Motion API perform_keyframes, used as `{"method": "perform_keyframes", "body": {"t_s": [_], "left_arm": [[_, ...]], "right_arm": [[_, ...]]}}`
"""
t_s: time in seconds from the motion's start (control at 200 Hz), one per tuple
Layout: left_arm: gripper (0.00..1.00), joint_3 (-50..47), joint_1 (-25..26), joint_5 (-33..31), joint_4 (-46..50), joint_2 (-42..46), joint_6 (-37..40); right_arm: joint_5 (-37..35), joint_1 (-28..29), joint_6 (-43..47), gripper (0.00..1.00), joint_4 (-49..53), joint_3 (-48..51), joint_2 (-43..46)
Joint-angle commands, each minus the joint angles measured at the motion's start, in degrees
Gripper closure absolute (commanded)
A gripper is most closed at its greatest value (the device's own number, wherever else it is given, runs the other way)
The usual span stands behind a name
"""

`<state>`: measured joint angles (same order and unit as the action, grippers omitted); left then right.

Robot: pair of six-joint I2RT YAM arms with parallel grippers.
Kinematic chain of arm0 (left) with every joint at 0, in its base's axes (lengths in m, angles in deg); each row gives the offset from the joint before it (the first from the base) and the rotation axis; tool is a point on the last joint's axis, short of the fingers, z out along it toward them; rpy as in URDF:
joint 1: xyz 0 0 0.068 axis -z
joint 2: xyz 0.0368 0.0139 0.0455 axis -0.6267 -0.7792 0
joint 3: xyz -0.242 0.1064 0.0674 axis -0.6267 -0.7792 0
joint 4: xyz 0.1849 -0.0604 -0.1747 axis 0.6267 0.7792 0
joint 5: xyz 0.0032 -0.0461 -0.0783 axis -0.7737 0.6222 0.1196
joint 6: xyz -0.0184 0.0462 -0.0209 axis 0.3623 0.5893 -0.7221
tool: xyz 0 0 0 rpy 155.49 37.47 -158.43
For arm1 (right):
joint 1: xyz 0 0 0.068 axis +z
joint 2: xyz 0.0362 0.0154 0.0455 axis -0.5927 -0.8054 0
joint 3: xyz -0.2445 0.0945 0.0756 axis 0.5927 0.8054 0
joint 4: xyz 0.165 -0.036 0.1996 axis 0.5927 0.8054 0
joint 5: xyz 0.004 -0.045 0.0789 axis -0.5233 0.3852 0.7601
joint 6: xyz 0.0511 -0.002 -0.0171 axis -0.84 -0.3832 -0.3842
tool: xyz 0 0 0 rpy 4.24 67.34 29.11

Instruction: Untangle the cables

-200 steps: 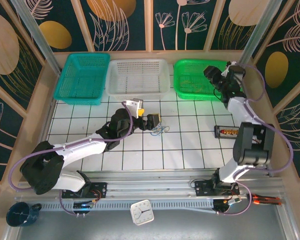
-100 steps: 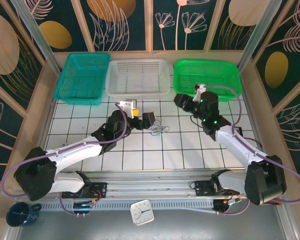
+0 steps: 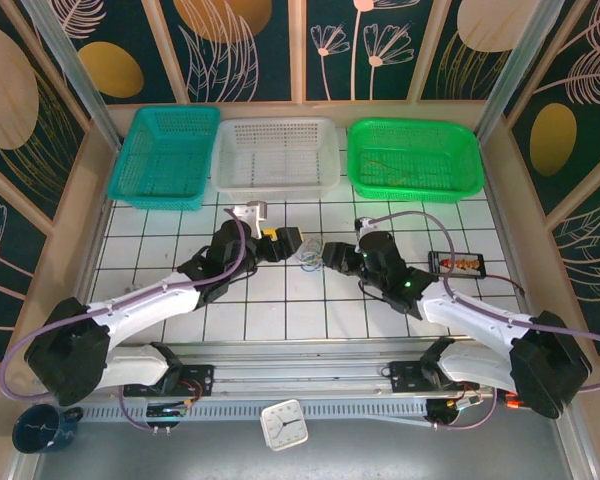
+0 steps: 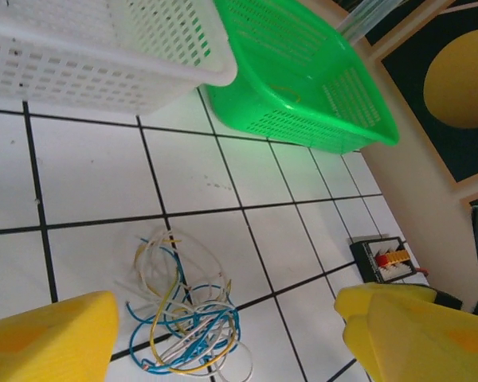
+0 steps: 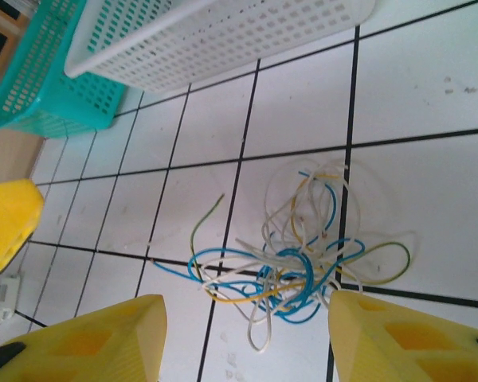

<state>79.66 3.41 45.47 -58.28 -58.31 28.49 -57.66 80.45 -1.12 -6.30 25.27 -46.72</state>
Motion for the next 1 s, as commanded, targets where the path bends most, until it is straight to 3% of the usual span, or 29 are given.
{"method": "perform_keyframes", "body": {"t_s": [0.0,0.335,0.745,0.996], "left_arm": [[0.25,-0.88,-0.77,2.66,0.69,-2.37,-1.94],[0.46,0.16,-1.7,5.66,-2.5,-11.67,-3.77],[0.65,-1.16,-2.41,4.67,-6.36,-14.61,-5.16],[0.66,-1.84,-2.54,5.95,-8.02,-15.16,-5.45]], "right_arm": [[-4.62,1.27,-1.88,0.44,-0.44,0.72,-0.36],[-4.0,1.91,0.19,0.44,-2.32,-3.53,-7.37],[-3.77,2.0,1.01,0.44,-3.81,-7.08,-12.54],[-3.14,2.05,0.97,0.44,-5.06,-8.1,-14.79]]}}
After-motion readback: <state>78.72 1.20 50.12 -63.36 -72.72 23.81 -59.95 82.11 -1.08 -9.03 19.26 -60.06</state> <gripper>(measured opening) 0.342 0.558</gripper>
